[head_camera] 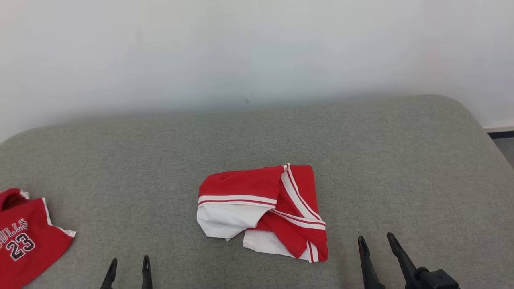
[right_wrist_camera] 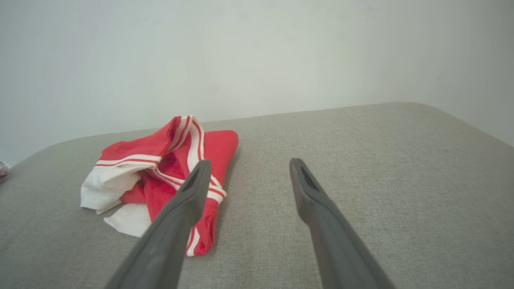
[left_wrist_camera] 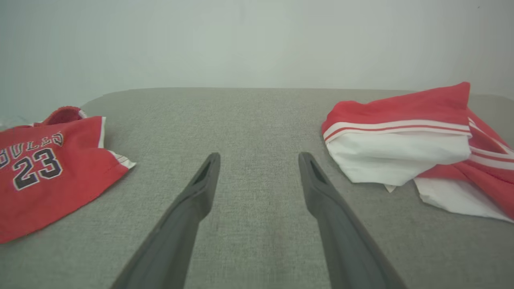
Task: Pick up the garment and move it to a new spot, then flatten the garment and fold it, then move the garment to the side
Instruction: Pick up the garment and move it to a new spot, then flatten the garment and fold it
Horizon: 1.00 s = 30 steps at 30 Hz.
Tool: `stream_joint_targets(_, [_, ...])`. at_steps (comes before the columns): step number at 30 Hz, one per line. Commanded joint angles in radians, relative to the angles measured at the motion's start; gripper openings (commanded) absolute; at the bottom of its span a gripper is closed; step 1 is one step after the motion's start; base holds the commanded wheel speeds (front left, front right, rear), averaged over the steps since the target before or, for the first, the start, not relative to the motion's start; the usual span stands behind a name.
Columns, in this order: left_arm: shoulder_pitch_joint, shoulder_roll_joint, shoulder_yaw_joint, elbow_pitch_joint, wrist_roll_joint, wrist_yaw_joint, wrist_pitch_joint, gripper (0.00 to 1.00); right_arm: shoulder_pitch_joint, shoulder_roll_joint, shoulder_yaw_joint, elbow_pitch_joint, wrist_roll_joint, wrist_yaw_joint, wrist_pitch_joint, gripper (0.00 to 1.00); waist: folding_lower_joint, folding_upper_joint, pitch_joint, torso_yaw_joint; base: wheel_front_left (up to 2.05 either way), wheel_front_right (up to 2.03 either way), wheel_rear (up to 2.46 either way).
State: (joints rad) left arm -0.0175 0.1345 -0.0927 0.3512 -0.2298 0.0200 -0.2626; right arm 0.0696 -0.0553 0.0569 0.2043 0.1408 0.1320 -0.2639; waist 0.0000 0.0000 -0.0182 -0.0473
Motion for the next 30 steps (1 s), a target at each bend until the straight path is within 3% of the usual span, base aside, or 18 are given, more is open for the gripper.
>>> stream_joint_targets(1, [0.033,-0.003,0.012,-0.015,0.020,0.000,-0.003,1.00,0.021,0.003,-0.001,-0.003,0.004,-0.002,-0.001,1.00,0.0000,0.0000,-0.029,0.037,0.00,0.00,0.00])
stream_joint_targets(16, [0.163,-0.058,0.142,-0.127,0.122,-0.030,-0.003,1.00,0.035,0.005,-0.005,0.014,0.025,-0.002,-0.001,1.00,0.0000,0.0000,-0.044,0.122,0.00,0.00,0.00])
stream_joint_targets(30, [0.141,-0.080,0.142,-0.133,0.152,-0.069,-0.003,1.00,0.013,0.005,0.011,0.029,0.028,-0.002,-0.001,1.00,0.0000,0.0000,-0.026,0.133,0.00,0.00,0.00])
